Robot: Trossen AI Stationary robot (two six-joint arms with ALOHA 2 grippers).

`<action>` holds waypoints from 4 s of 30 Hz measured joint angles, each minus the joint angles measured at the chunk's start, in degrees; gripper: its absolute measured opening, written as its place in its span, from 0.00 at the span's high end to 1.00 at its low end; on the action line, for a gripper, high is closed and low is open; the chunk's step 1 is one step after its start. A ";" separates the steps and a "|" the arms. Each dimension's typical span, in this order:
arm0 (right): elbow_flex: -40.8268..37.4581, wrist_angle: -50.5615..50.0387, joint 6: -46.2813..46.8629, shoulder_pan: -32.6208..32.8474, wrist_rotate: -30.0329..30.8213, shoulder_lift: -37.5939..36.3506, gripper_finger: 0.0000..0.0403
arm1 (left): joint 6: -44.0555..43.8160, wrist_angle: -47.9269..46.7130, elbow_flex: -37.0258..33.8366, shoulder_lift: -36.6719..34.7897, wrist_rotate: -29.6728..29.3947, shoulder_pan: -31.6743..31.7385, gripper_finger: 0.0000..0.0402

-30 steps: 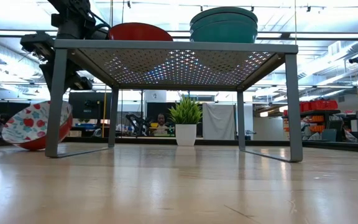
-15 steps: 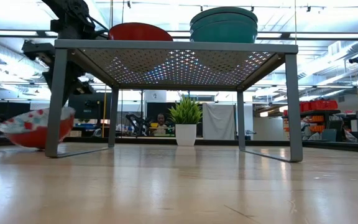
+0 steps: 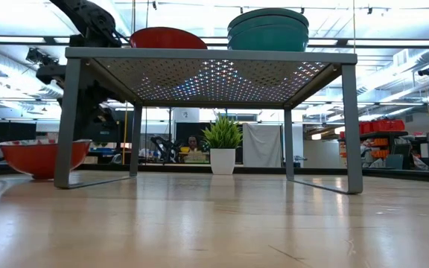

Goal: Pick & Place Mini bowls
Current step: Stack the top red patterned bowl on the other red patterned bowl on the shelf

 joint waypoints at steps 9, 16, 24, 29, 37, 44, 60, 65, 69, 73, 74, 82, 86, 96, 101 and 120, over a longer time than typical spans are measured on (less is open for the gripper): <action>0.00 0.02 0.00 -0.02 0.00 -0.02 0.93 | 1.44 0.21 0.00 2.66 -0.61 1.01 1.00; 0.02 0.02 0.00 0.00 0.00 -0.02 0.93 | 1.42 0.39 0.00 3.59 -0.25 1.38 1.00; 0.01 0.02 0.00 0.00 0.00 0.00 0.93 | 1.10 0.72 0.00 3.59 -0.15 1.32 0.91; 0.02 0.02 0.00 0.00 -0.01 0.00 0.93 | 1.27 0.67 0.00 3.59 -0.07 1.32 0.80; 0.02 0.02 0.00 0.00 -0.02 0.00 0.93 | 1.46 0.92 0.00 3.59 0.07 1.30 0.67; 0.00 0.00 0.00 0.00 0.00 -0.02 0.93 | 1.54 1.61 -0.02 3.59 0.07 1.30 0.65; 0.01 0.01 0.00 0.00 -0.01 0.00 0.93 | 0.27 3.51 -3.89 3.57 -0.38 0.36 0.65; 0.01 0.01 0.00 0.00 0.00 -0.02 0.93 | 0.00 3.39 -3.89 3.57 -0.17 0.38 0.74; 0.00 0.01 0.00 0.00 -0.01 -0.02 0.93 | -0.02 3.17 -3.89 3.57 0.07 0.38 0.88; 0.02 0.00 0.00 -0.02 0.00 -0.02 0.93 | 0.03 2.12 -3.76 3.44 1.41 0.40 0.97; 0.02 0.02 0.00 0.00 -0.02 -0.02 0.93 | 0.15 2.20 -3.76 3.51 1.47 0.40 0.97; 0.00 0.00 0.00 0.00 0.00 -0.02 0.93 | 0.42 1.18 -3.76 3.53 1.48 0.40 0.97; 0.00 0.02 0.00 0.00 0.00 -0.01 0.93 | 0.55 0.52 -3.81 3.53 1.14 0.40 0.97; 0.02 0.02 0.00 0.00 0.00 -0.02 0.93 | 0.63 -4.92 -1.22 3.57 1.17 0.38 0.98; 0.00 0.00 0.00 0.00 0.00 -0.02 0.93 | 0.61 -7.62 1.13 3.57 1.51 0.40 0.98; 0.02 0.00 0.00 -0.02 -0.02 -0.02 0.93 | -2.30 -23.43 17.18 3.57 1.79 0.79 0.98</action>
